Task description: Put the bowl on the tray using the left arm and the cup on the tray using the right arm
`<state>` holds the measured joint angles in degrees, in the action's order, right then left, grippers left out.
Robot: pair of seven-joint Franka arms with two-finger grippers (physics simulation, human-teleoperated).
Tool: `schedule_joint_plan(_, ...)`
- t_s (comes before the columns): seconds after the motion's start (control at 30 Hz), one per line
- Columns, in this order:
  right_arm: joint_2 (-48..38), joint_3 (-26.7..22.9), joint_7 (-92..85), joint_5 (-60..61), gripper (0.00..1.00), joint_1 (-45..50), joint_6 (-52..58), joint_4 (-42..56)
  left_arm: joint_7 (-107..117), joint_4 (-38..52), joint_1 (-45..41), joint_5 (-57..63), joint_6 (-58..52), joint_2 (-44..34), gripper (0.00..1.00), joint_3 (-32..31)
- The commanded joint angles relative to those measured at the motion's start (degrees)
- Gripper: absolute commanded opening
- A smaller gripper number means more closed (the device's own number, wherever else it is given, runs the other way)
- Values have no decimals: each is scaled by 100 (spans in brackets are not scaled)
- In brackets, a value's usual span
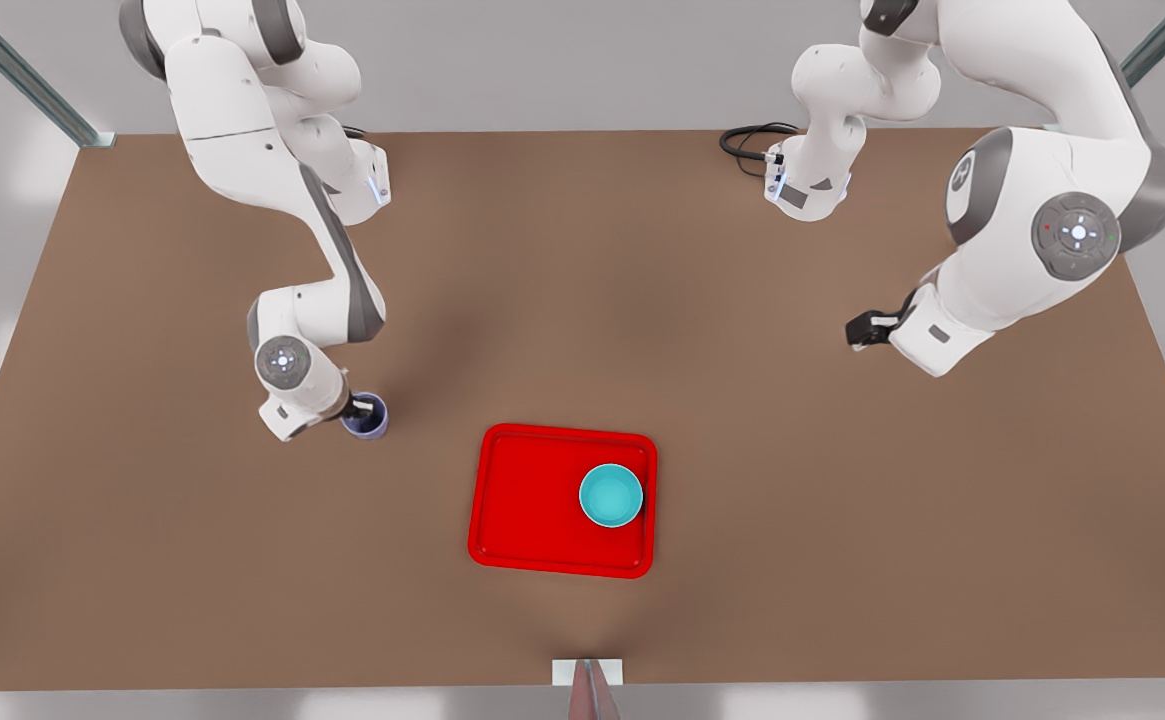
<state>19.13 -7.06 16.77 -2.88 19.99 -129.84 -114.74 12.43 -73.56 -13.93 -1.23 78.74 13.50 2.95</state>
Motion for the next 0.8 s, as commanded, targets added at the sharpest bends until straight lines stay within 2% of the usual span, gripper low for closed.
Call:
schedule_joint_plan(0.0, -15, 82, 143, -37, 21, 136, 503, 478, -57, 17, 21, 17, 18, -5, 100, 4)
schedule_joint_plan(0.07, 47, 73, 169, 199, 21, 628, 521, 1173, -22, 17, 13, 17, 10, -5, 100, 4)
schedule_joint_plan(0.2, 820, 20, 696, 1290, 21, 1472, 451, 2298, -13, 17, -14, 26, -17, -5, 100, -5)
schedule_joint_plan(0.3, 1312, 20, 669, 1290, 21, 1516, 433, 2509, -30, 17, -5, 8, -78, -14, 100, -5)
schedule_joint_plan(0.5, 2454, 20, 635, 1298, 21, 1420, 399, 3722, 5, 17, -22, 26, -105, -5, 100, -5)
schedule_joint_plan(0.7, 2824, 38, 617, 1299, 21, 1446, 108, 3837, 5, 17, -22, 26, -113, -5, 100, -5)
schedule_joint_plan(0.73, 2824, 38, 617, 1316, 35, 1446, 108, 3837, 5, 17, -14, 26, -113, -5, 100, -5)
schedule_joint_plan(0.77, 2824, 47, 661, 1325, 100, 1446, 108, 3837, 5, 17, -14, 26, -113, -5, 100, -5)
